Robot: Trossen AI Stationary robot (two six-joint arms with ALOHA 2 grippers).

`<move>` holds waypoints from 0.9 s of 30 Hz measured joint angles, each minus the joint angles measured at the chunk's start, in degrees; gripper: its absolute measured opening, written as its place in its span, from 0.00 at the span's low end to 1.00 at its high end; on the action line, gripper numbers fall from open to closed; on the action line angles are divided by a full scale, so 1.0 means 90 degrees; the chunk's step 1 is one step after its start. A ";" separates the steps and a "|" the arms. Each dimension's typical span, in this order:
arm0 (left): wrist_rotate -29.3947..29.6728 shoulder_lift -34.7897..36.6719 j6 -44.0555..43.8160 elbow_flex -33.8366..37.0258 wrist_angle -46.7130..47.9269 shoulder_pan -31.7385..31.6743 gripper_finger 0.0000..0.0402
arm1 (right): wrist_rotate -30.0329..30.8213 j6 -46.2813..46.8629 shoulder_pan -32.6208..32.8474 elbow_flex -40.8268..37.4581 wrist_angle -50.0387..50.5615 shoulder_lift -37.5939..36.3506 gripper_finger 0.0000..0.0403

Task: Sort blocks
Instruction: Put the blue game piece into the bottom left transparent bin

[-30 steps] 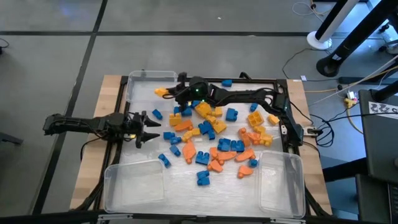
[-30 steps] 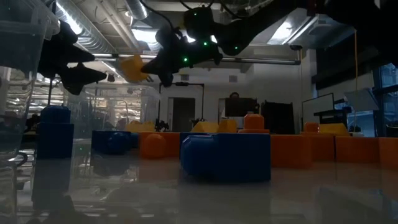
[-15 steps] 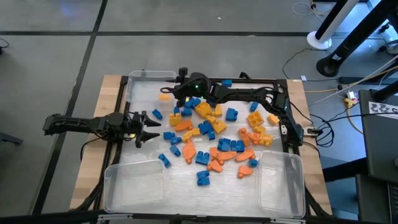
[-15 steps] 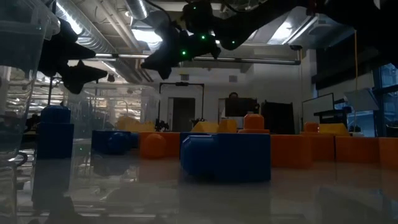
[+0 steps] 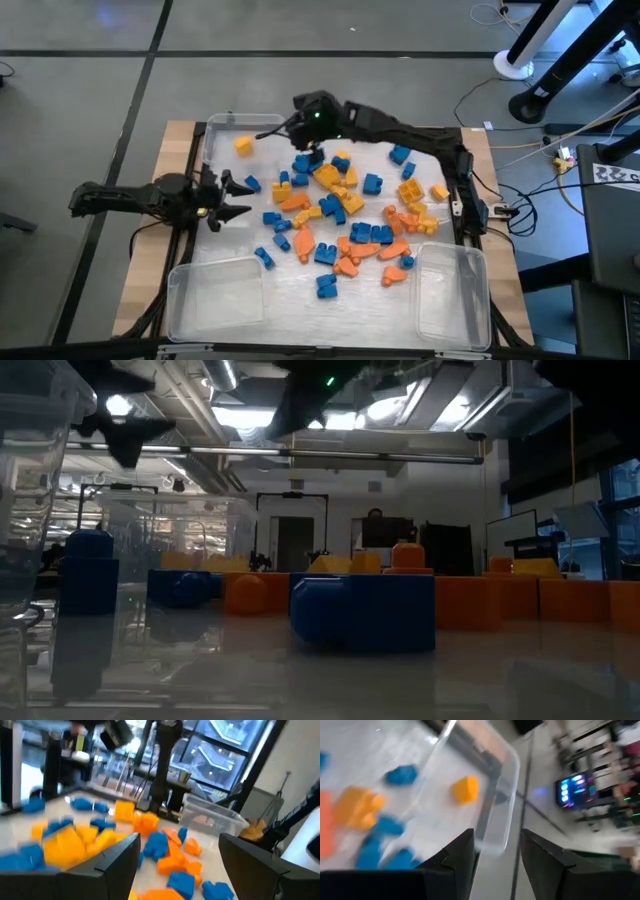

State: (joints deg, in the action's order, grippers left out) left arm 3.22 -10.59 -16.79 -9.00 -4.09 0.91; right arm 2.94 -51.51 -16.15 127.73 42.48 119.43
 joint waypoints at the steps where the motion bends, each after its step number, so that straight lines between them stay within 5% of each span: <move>1: -0.0001 -0.0045 0.0152 -0.0094 0.0022 0.0004 0.65 | 0.0013 0.0011 0.0000 0.0245 0.0395 -0.0056 0.40; 4: 0.0002 -0.0334 0.0493 -0.0348 0.0051 0.0032 0.65 | 0.0122 0.0108 0.0001 0.0811 0.1236 -0.0326 0.40; 13: 0.0000 -0.2070 0.1252 -0.1310 0.0526 0.0035 0.65 | 0.0129 0.0821 0.0006 0.0641 0.2422 -0.1833 0.40; 27: 0.0000 -0.4628 0.1931 -0.3068 0.3837 0.0022 0.65 | 0.0122 0.1511 0.0987 0.0345 0.3819 -0.2452 0.40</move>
State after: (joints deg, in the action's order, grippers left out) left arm 3.22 -52.24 0.60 -36.61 30.45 1.10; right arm 4.04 -37.91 -7.27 130.83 76.85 97.36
